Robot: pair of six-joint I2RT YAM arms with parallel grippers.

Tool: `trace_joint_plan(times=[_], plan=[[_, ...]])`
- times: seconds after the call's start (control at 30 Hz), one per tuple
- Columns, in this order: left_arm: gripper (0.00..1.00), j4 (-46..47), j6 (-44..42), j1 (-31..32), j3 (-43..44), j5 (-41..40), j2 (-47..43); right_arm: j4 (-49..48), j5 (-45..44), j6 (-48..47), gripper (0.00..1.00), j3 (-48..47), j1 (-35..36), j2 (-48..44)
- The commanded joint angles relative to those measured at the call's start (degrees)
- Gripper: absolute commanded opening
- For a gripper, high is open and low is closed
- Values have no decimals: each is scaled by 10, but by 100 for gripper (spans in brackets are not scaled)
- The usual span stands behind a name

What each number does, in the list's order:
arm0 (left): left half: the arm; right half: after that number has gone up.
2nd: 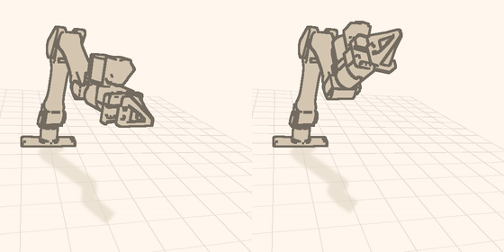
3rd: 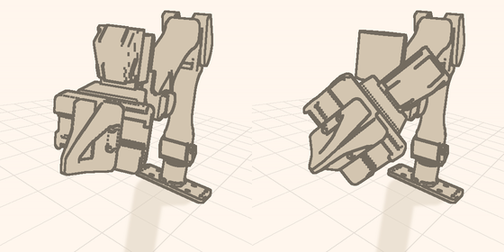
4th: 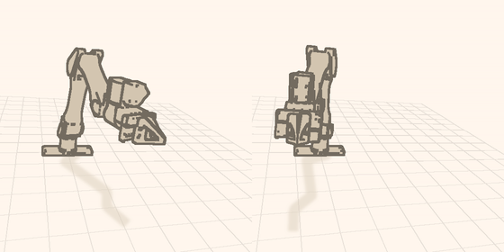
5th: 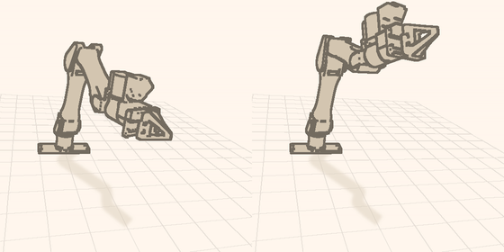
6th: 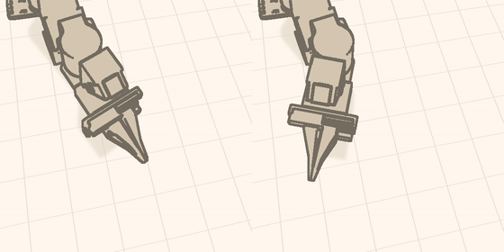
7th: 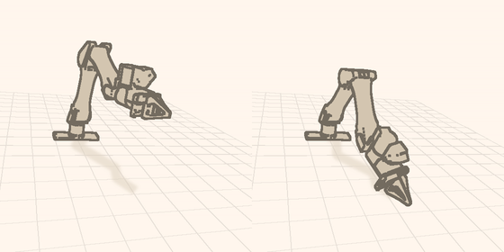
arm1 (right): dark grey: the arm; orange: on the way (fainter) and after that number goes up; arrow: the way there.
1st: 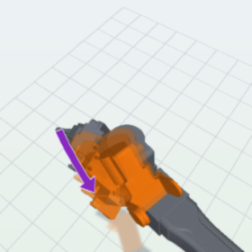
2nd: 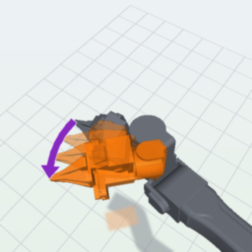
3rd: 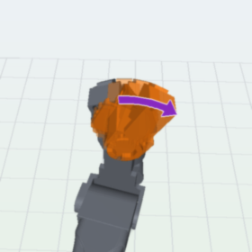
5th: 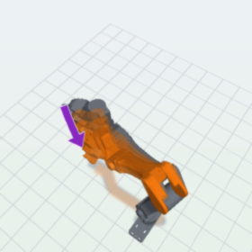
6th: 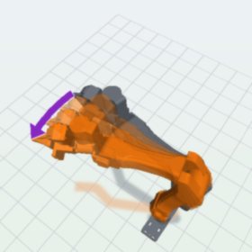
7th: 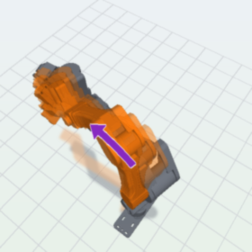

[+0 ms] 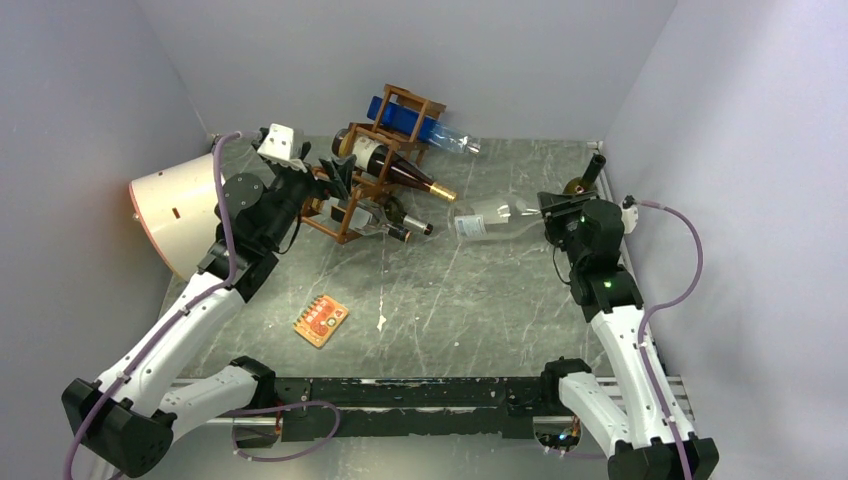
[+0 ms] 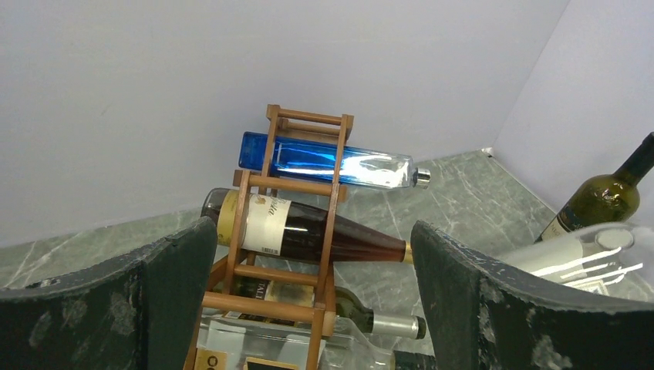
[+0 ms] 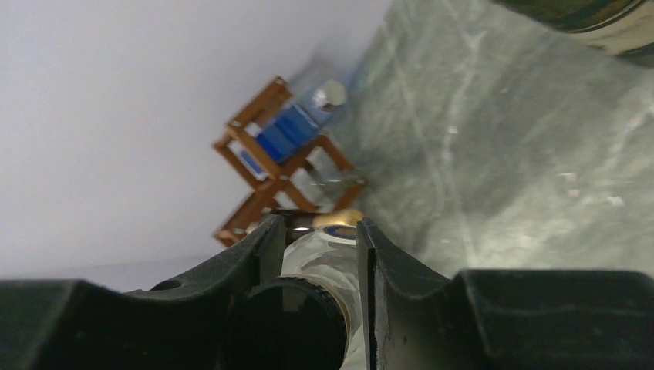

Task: Take the wine bottle off the wine rack

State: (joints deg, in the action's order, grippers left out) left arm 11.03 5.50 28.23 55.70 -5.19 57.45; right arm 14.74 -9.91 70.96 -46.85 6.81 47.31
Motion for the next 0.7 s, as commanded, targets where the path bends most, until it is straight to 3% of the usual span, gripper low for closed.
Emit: trace_joint_plan(times=[0.0, 0.23, 0.43, 0.67], plan=[[99, 7, -13, 8, 16, -14, 4, -63, 5, -105, 0, -12, -5, -31], [99, 4, -15, 10, 19, -10, 13, -74, -39, -322, 0, 21, -5, -62], [99, 3, -14, 10, 20, -9, 20, -100, -43, -459, 0, 23, -5, -70], [99, 4, -11, 11, 20, -6, 25, -124, -114, -594, 0, 12, -5, -85]])
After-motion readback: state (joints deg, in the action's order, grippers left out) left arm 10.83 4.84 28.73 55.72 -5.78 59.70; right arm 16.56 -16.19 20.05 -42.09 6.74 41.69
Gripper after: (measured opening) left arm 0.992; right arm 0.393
